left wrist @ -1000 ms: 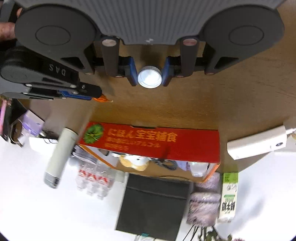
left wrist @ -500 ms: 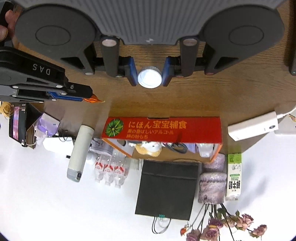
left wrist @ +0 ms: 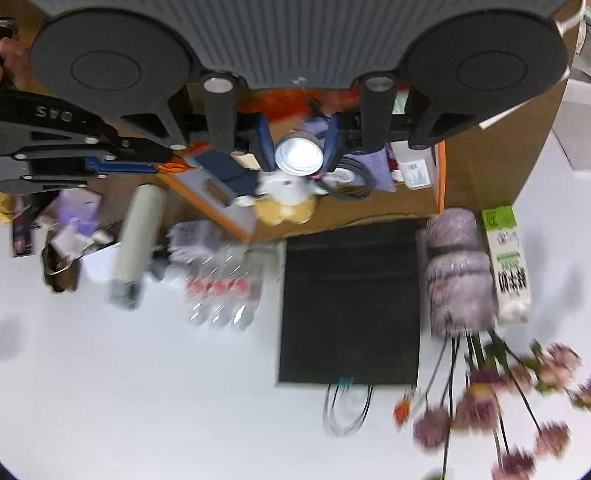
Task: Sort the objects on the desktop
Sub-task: 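Carry the white cap with the left tool while the right tool carries the orange item into the box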
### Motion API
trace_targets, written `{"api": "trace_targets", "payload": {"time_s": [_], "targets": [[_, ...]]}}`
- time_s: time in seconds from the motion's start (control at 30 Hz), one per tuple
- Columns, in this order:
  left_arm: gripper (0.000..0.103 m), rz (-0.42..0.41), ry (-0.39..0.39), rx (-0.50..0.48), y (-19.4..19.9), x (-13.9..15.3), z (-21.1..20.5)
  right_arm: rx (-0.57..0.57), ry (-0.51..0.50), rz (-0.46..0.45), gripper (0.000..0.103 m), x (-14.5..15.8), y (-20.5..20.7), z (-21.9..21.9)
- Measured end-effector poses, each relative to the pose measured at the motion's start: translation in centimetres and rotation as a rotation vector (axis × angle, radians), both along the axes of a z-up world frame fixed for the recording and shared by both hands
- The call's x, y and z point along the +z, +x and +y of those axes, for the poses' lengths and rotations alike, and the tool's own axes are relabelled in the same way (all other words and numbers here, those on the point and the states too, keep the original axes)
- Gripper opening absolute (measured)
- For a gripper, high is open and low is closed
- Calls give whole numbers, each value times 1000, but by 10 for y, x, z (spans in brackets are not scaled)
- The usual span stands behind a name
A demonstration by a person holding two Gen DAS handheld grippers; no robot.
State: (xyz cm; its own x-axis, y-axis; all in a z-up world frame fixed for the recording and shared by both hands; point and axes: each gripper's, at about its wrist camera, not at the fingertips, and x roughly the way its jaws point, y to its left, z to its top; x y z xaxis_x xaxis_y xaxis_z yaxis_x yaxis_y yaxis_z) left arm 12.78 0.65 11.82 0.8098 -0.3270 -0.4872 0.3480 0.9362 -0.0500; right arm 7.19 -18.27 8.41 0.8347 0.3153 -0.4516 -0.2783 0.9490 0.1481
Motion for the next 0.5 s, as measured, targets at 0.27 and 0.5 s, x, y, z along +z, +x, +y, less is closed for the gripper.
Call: {"api": "trace_targets", "payload": {"time_s": [0.27,0.5], "targets": [[35,162,53,44,100,-40,3,9,-7,204,15,-45,107,15],[57,140,27,68,108,-20,21,-29,28,183,24,-34,129,6]]}}
